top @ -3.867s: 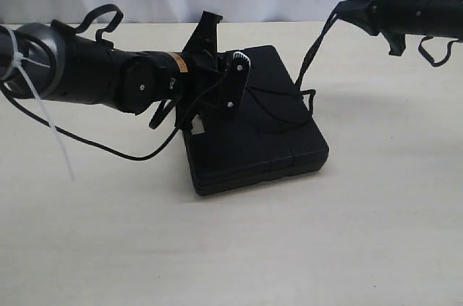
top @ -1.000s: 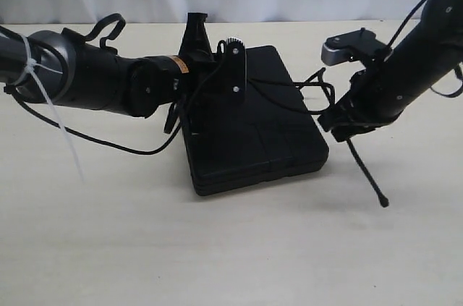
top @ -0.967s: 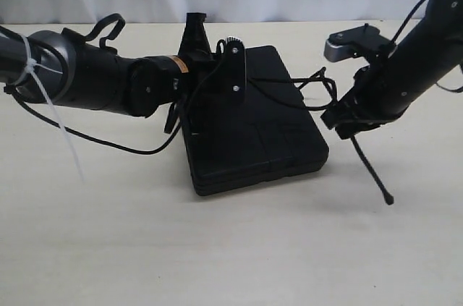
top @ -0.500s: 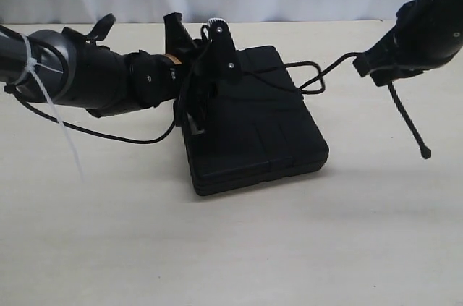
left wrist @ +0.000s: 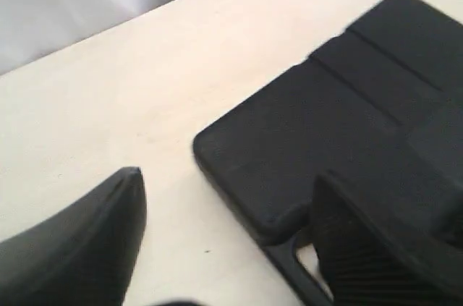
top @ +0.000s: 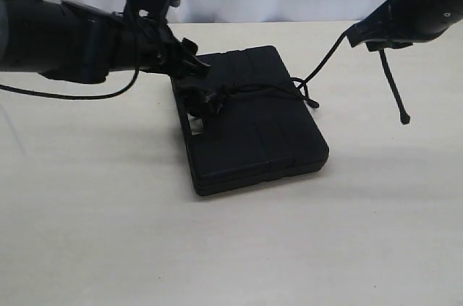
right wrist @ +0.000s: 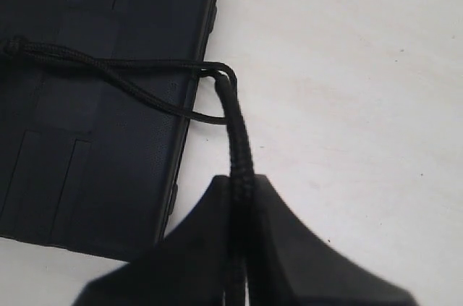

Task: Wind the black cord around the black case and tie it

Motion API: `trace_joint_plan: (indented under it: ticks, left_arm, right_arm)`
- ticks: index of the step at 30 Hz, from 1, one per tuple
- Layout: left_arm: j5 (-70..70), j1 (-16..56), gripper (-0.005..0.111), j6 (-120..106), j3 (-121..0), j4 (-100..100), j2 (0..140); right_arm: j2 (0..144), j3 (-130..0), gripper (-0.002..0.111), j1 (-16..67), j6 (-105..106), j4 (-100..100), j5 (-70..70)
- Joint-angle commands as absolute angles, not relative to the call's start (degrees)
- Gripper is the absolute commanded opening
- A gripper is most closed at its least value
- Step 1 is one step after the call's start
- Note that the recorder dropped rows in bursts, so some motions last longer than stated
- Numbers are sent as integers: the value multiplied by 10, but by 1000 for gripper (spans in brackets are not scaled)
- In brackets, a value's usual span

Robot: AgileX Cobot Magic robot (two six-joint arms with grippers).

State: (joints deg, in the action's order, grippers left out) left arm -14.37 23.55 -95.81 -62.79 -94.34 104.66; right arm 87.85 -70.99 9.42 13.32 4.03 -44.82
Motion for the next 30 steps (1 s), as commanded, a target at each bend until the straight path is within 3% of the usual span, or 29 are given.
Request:
trace_joint_plan:
  ticks: [1,5,9,10,12,13,16,18,30]
  left_arm:
    - [-140,204,58,-981,-608,-999,1055]
    - [-55,204,56,-981,-608,-999,1056]
    - [157,201,56,-962,-608,-999,1044]
    - [248,197,56,-937,-610,-962,1042]
    - [508,187,56,-745,-682,-685,1043]
    - [525,187,56,-673,-705,-594,1043]
    - [374,185,56,-91,-750,-100,1046]
    - [349,184,56,132,-750,51,1062]
    - [264,184,56,117,-750,-61,1169]
  right_arm:
    - [879,-713,4,93,132,34,-440]
    - [882,-713,4,93,132,34,-447]
    - [882,-713,4,93,141,33,-450]
    - [882,-713,4,93,141,33,-449]
    - [882,-713,4,93,146,33,-449]
    - [882,-713,4,93,146,33,-449]
    - [882,-713,4,93,146,33,-450]
    - [882,-713,4,93,146,33,-450]
    - [882,-713,4,93,146,33,-442]
